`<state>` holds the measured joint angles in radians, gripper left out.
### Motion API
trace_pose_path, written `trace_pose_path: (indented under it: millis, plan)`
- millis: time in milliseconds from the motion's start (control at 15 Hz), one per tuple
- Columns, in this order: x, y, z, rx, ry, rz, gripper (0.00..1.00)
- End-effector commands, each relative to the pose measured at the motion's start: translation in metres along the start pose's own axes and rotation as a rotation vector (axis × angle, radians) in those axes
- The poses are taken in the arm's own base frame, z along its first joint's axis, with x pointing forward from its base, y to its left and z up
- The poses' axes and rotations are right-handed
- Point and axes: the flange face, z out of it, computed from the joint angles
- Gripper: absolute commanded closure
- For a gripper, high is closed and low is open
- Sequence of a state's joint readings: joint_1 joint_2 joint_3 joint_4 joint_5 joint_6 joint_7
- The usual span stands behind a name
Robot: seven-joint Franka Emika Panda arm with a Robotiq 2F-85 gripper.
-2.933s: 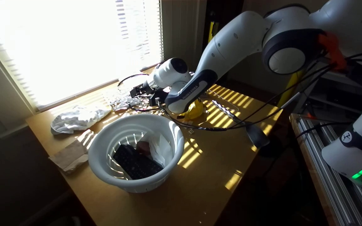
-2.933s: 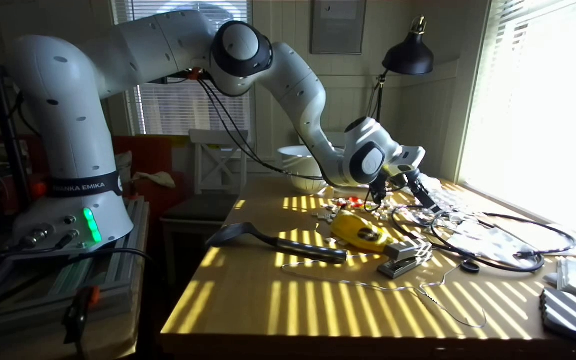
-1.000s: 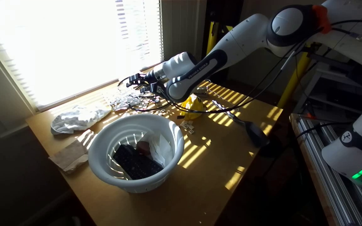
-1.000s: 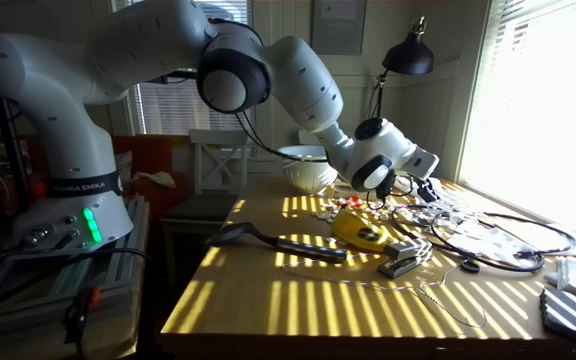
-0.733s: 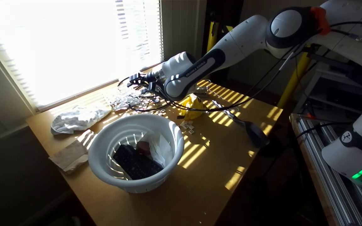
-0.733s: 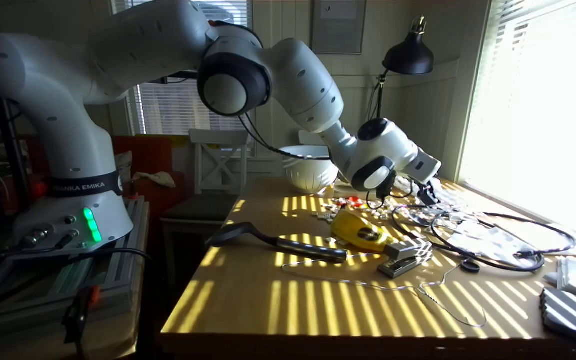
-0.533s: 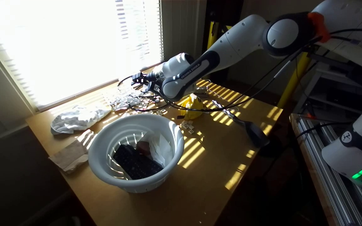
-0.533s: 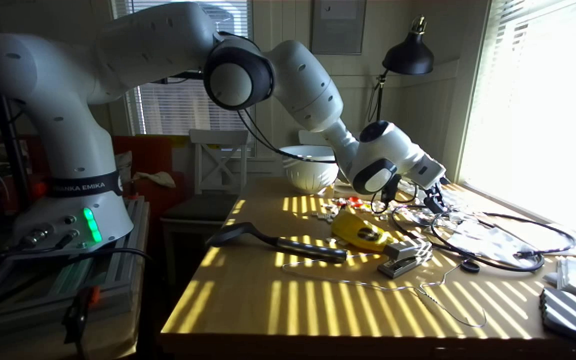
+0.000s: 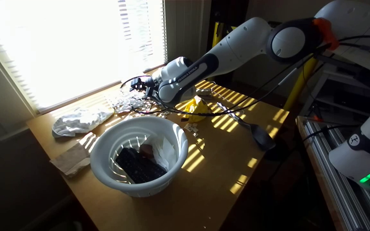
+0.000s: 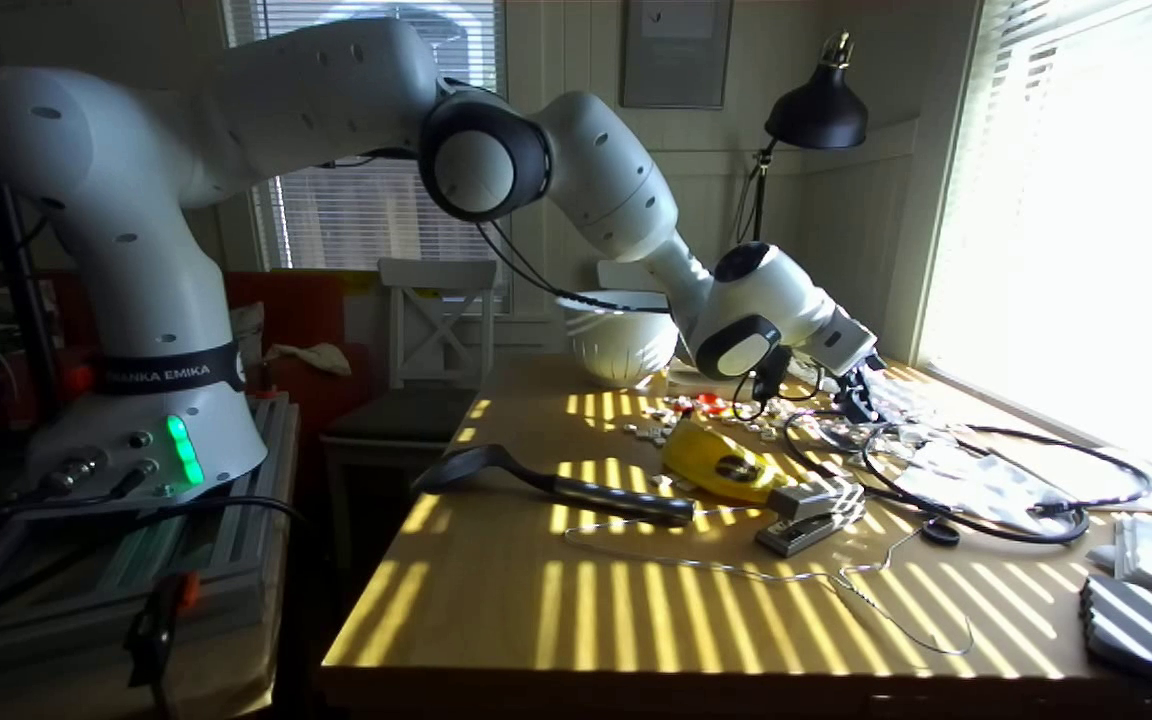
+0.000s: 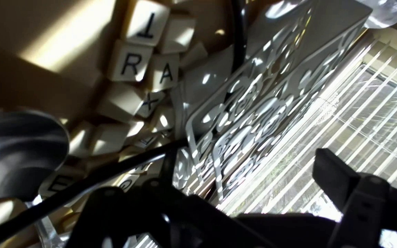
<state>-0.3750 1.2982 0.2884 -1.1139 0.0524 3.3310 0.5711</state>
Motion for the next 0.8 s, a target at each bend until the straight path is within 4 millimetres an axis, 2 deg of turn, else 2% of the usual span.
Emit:
trace_pose_path:
  millis: [0,200,267,733]
  plan:
    - [0.002,-0.006,0.006,0.019,-0.009,-0.015,0.0]
    - [0.003,-0.01,0.007,0.037,-0.005,-0.036,0.0]
    - [0.004,-0.012,0.007,0.049,-0.006,-0.046,0.19]
    - [0.005,-0.019,0.01,0.117,-0.053,-0.094,0.69]
